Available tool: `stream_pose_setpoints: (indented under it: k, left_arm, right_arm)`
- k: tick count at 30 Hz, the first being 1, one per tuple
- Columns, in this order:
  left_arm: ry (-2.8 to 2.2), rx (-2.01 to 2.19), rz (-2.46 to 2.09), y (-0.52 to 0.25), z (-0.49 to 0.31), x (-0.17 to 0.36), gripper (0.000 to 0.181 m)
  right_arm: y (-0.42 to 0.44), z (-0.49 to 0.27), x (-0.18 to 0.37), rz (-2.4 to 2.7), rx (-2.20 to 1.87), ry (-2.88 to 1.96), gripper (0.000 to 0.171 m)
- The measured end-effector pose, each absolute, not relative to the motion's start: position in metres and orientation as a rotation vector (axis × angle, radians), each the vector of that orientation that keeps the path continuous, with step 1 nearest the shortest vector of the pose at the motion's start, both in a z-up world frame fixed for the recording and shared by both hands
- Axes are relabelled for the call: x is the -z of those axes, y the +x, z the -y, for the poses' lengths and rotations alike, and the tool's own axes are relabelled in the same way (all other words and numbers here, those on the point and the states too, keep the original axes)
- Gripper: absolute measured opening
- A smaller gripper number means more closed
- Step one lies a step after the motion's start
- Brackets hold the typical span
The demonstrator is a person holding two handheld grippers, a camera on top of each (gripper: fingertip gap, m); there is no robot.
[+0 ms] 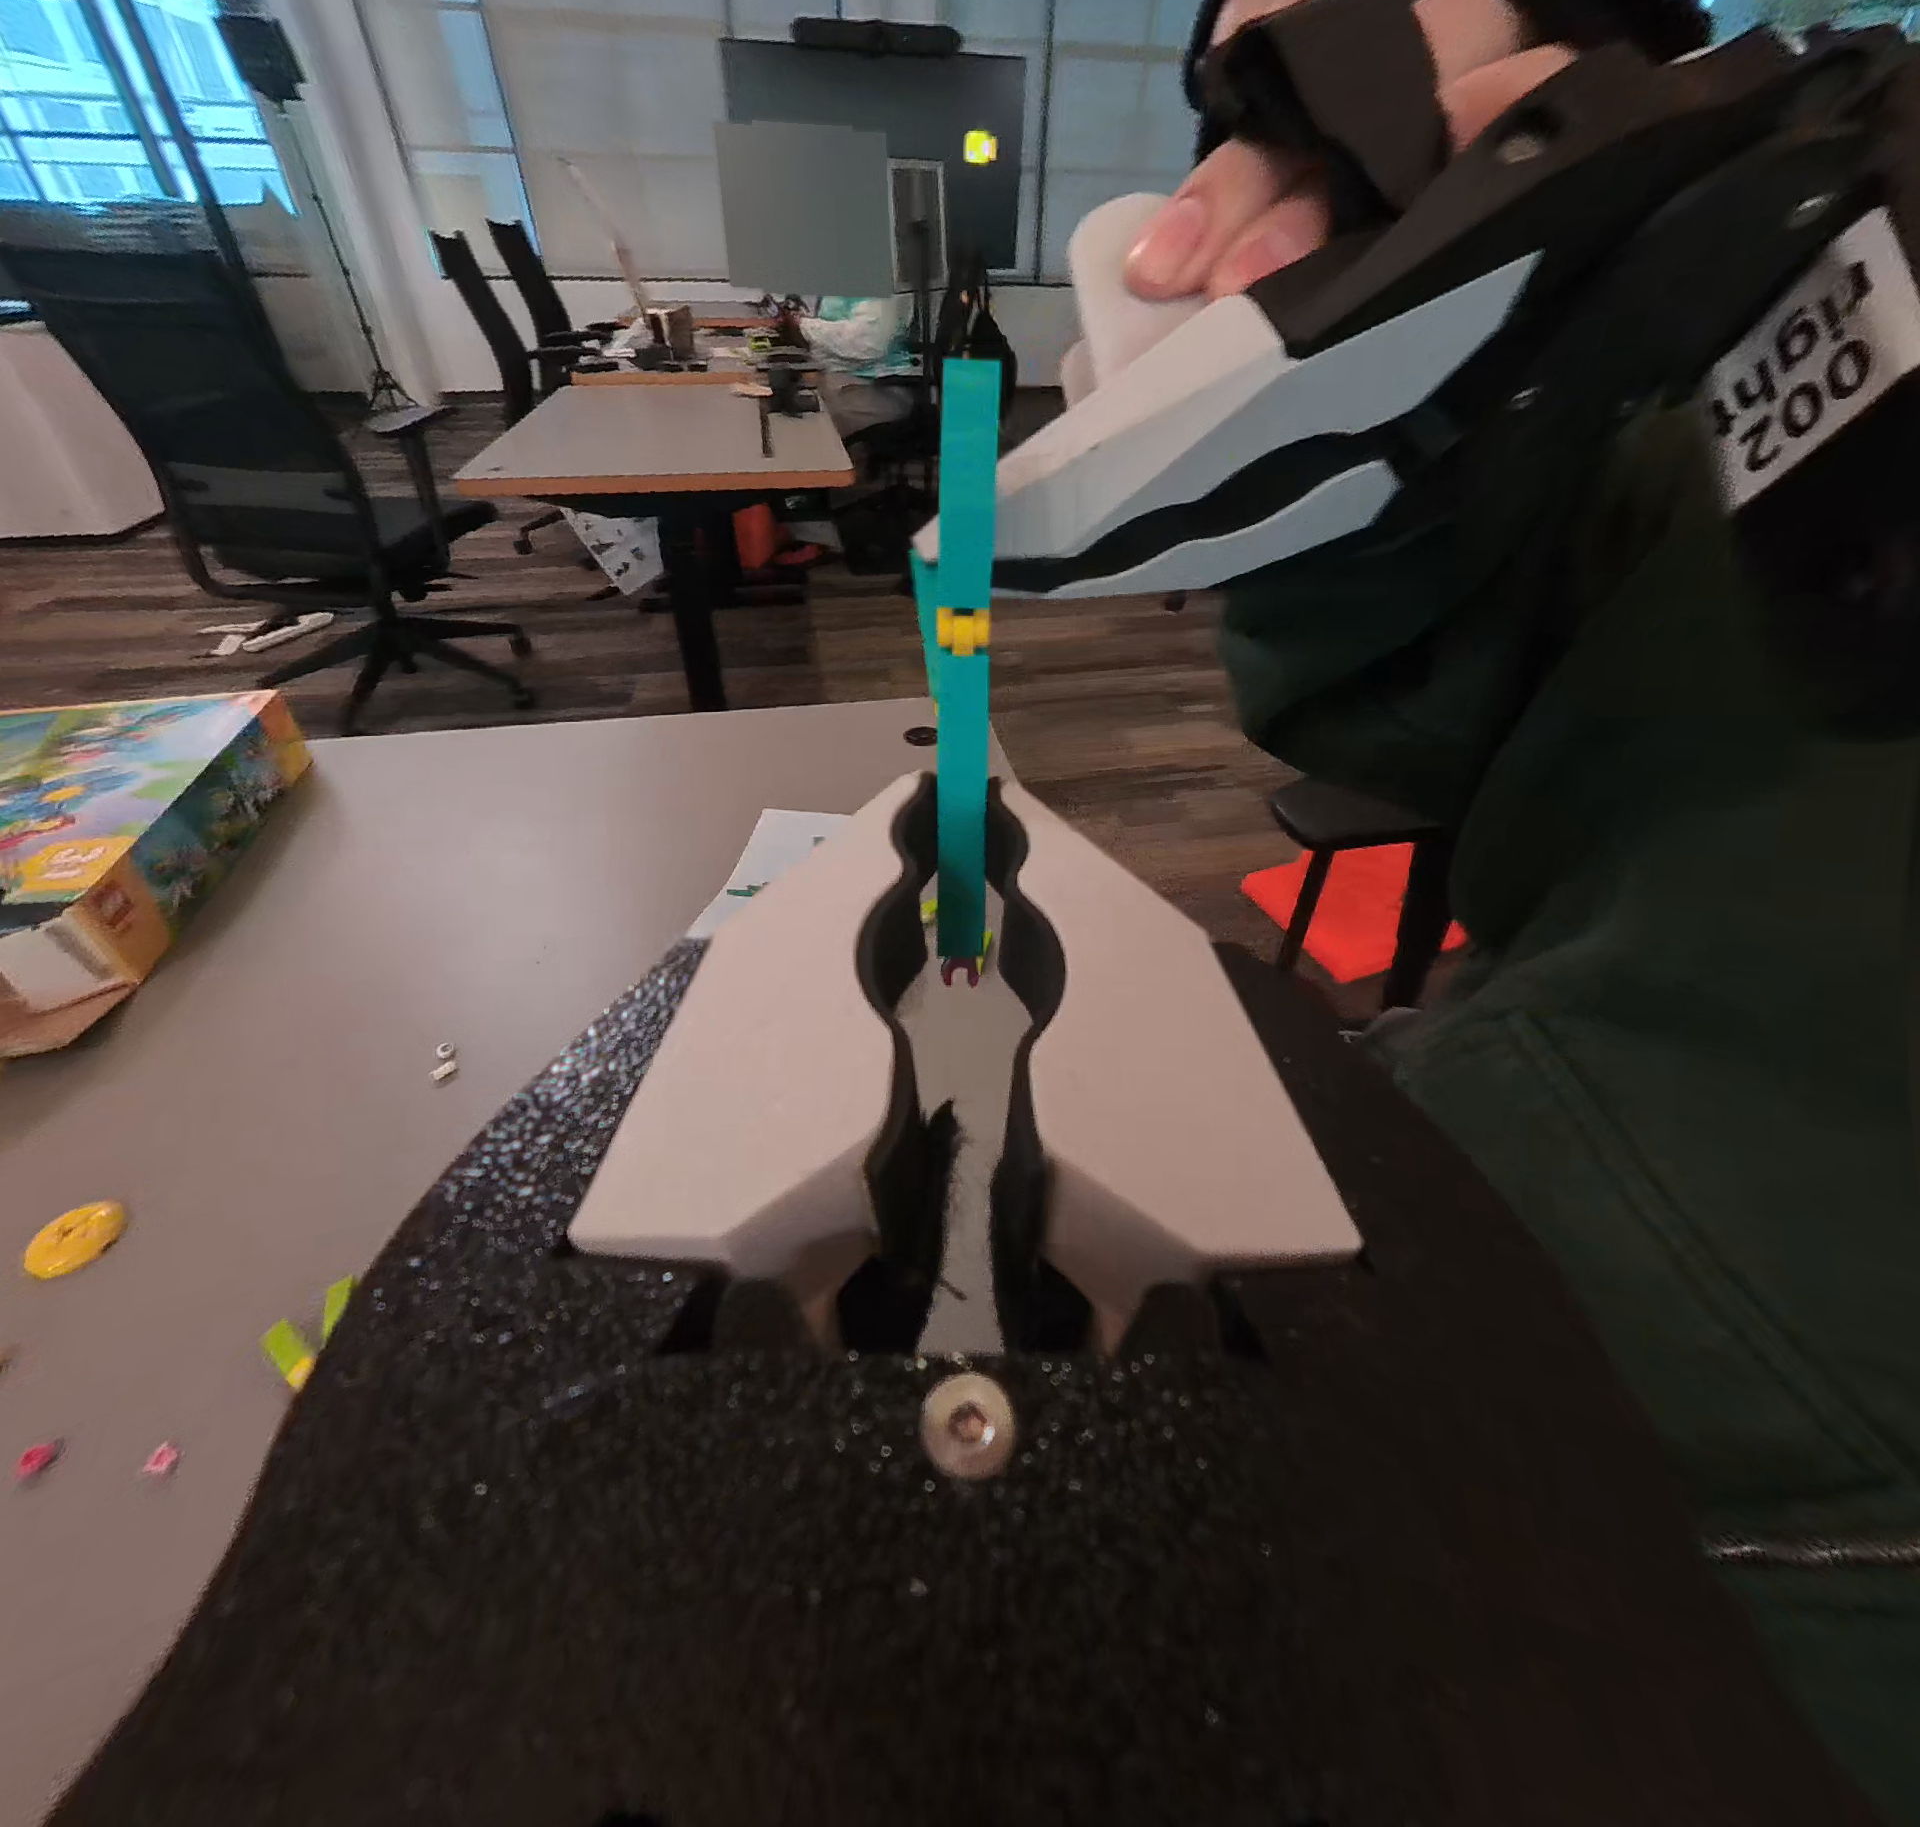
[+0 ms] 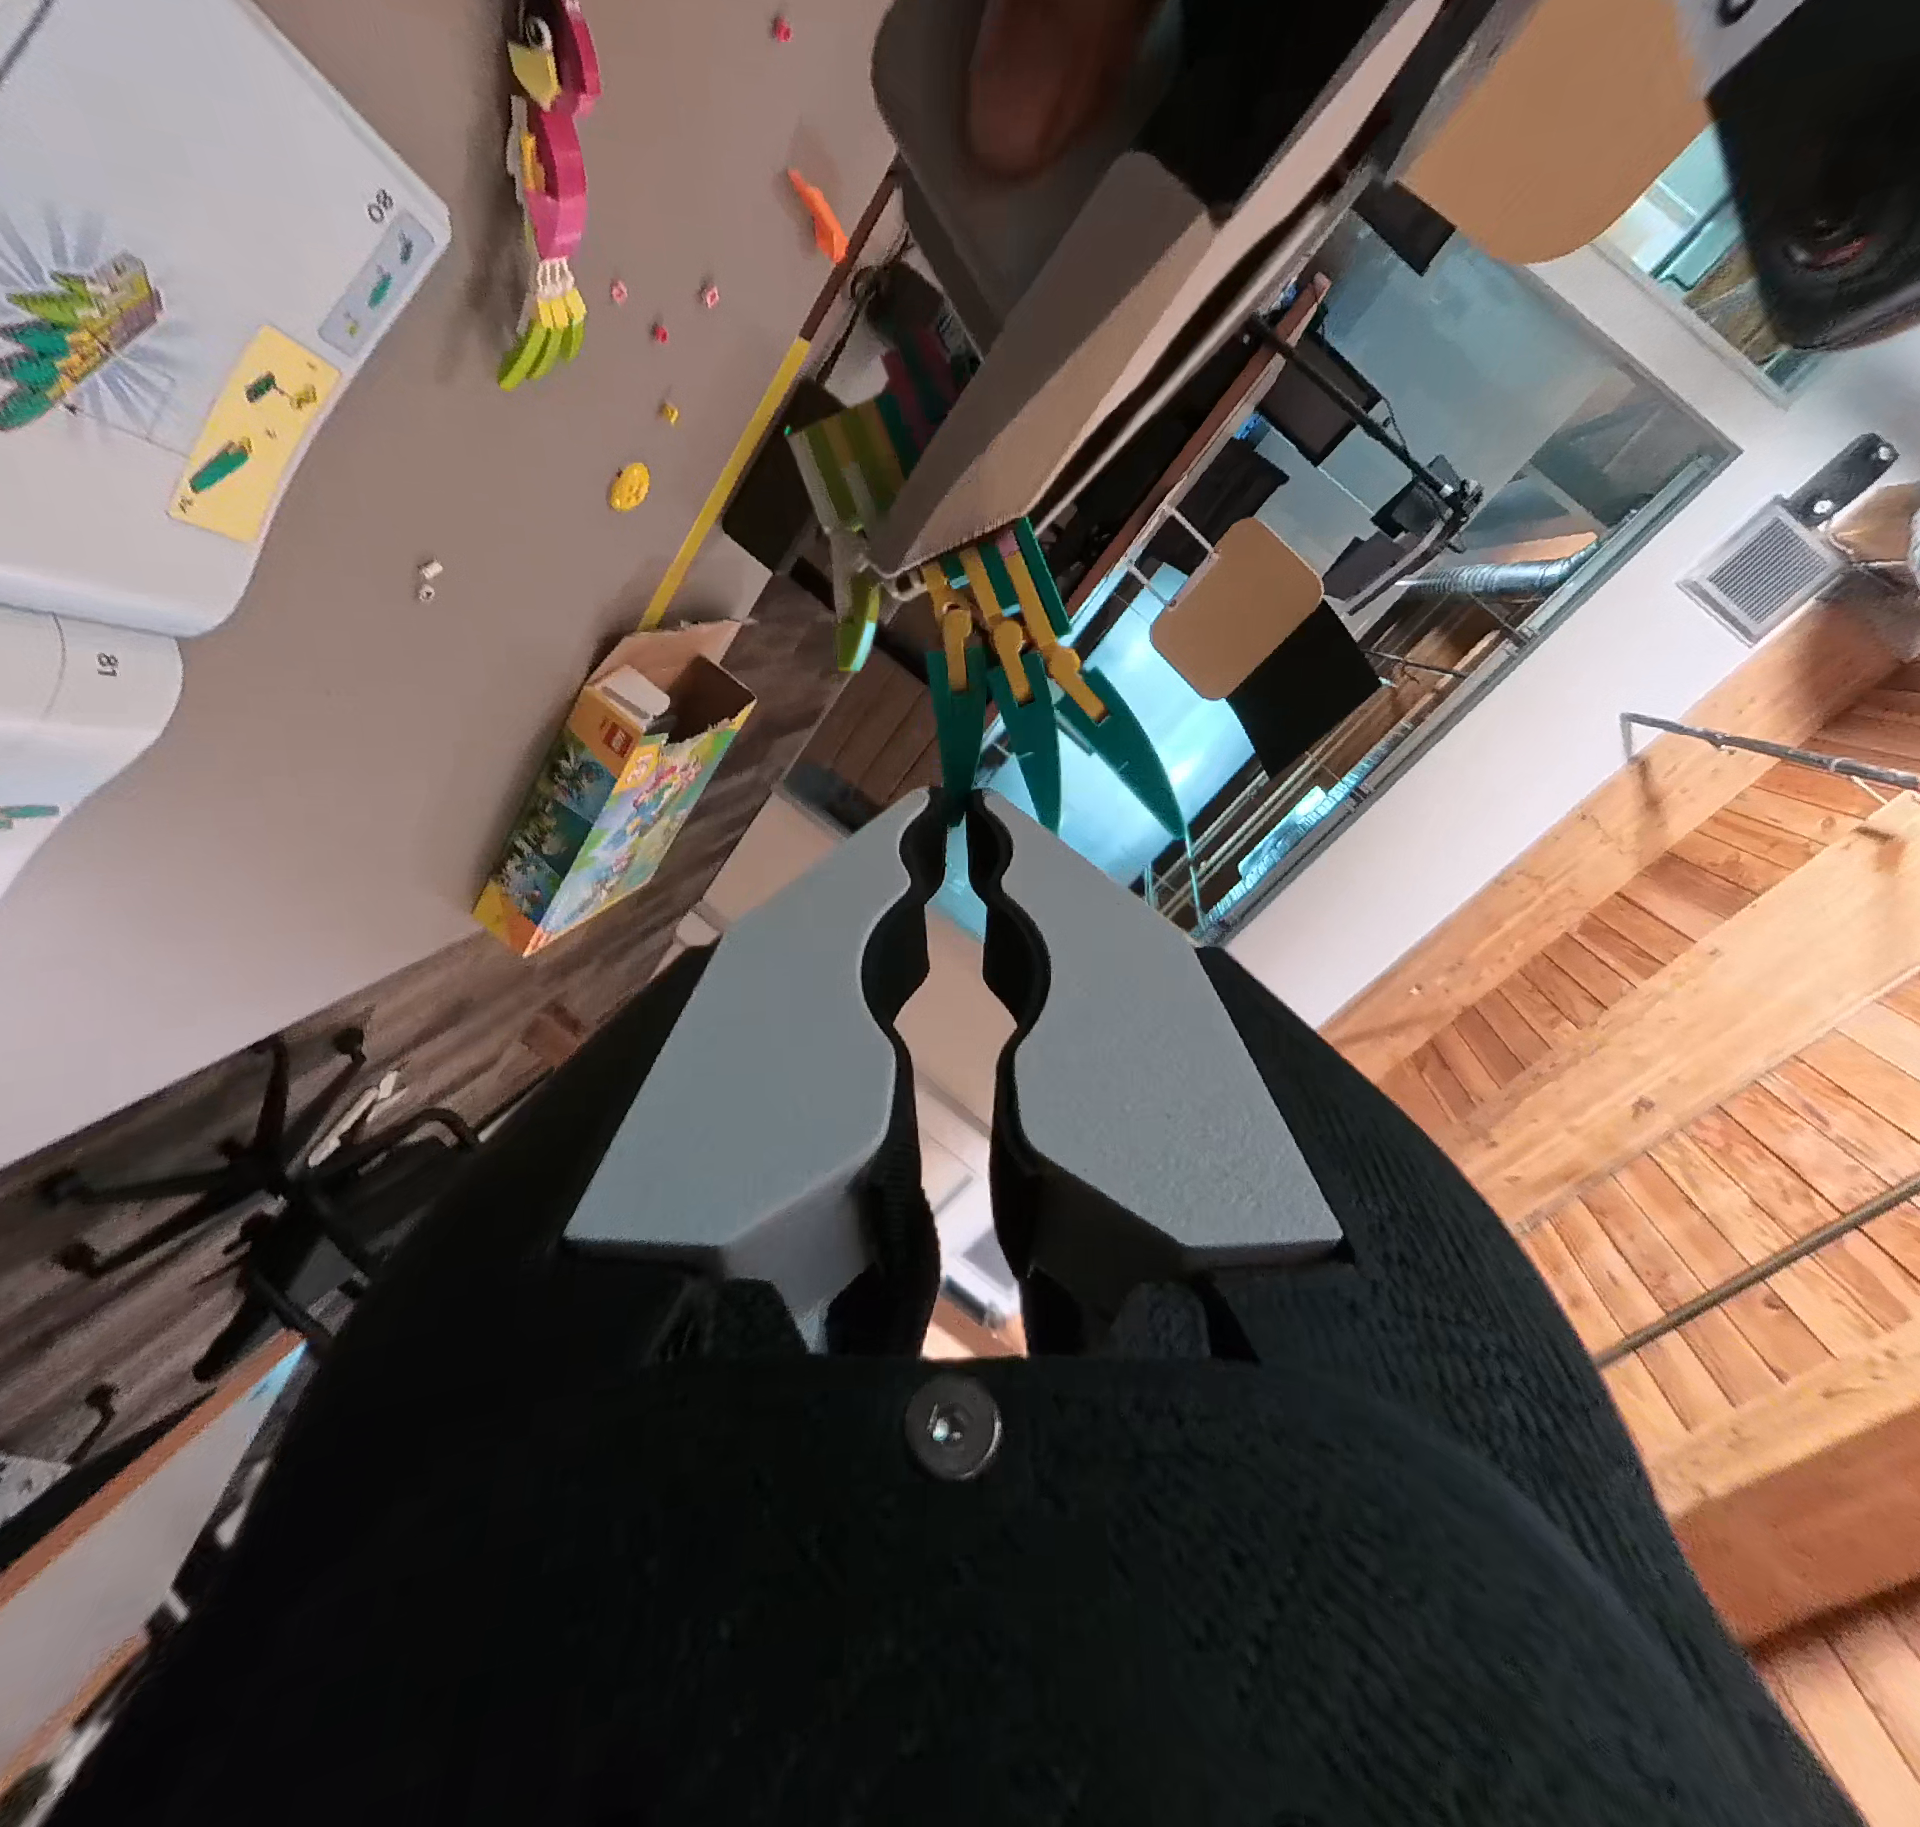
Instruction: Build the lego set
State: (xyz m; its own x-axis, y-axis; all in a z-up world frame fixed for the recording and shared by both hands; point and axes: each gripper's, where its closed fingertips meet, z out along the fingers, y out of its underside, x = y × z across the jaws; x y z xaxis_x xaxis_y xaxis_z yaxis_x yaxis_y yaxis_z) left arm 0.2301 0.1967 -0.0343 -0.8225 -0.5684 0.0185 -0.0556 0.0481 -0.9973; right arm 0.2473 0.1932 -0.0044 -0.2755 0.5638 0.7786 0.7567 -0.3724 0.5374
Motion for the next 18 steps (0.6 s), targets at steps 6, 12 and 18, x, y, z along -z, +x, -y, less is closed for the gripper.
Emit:
stream_pose_setpoints:
  k: [6,12,18]
  left_arm:
    - [-0.674,1.871,-1.938,0.2322,-0.2011,0.0332,0.006]
    - [-0.671,1.870,-1.931,0.2313,-0.2028,0.0315,0.006]
    - [-0.691,1.864,-1.924,0.2355,-0.2049,0.0342,0.006]
  right_arm:
    - [0.2421,-0.1953,0.0022,1.678,1.751,-1.739,0.001]
    - [0.2425,-0.1991,-0.0006,1.679,1.836,-1.713,0.001]
    - [0.2439,-0.2013,0.0016,1.672,1.858,-1.717,0.001]
